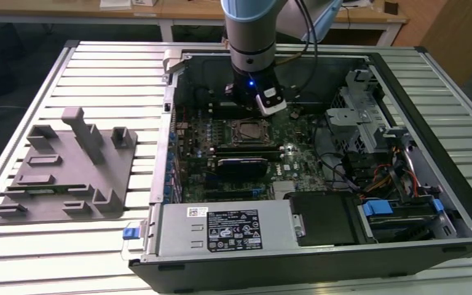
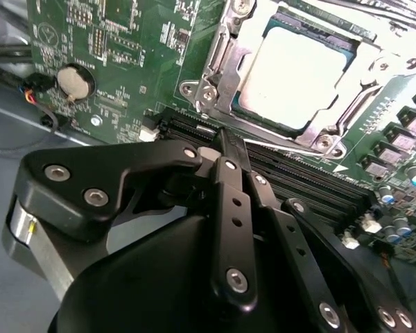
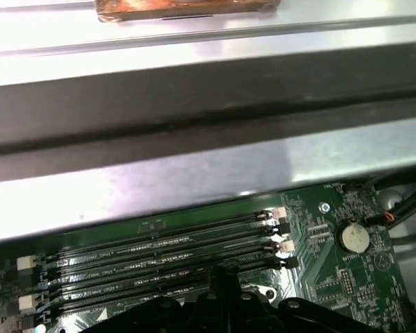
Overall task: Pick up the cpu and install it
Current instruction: 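Install the first cpu locking lever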
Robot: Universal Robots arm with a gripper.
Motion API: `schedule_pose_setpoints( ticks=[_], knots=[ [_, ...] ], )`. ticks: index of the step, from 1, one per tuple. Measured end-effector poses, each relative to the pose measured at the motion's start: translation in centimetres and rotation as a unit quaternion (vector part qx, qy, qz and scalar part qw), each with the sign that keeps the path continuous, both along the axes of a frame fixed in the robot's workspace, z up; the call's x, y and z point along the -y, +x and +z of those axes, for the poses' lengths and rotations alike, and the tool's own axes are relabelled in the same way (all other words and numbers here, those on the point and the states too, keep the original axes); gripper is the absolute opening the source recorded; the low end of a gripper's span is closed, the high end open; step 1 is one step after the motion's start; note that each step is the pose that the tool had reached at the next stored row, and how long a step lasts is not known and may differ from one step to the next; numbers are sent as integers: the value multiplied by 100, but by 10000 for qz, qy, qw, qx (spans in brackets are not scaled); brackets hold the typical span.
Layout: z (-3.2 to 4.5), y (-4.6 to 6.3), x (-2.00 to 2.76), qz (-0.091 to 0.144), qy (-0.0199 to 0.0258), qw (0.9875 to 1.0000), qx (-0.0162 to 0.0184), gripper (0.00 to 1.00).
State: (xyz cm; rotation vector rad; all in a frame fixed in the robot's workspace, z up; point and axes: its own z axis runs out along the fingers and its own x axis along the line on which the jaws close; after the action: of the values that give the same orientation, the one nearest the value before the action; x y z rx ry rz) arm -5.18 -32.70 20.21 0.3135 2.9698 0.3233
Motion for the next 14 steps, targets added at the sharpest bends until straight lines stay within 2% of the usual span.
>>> schedule_pose_setpoints(
  ticks=[7, 14],
  knots=[
    [-5, -118, -3, -61, 1, 10000, 27, 11],
    [-16, -144, -19, -123, -1, 9999, 34, 11]
  ],
)
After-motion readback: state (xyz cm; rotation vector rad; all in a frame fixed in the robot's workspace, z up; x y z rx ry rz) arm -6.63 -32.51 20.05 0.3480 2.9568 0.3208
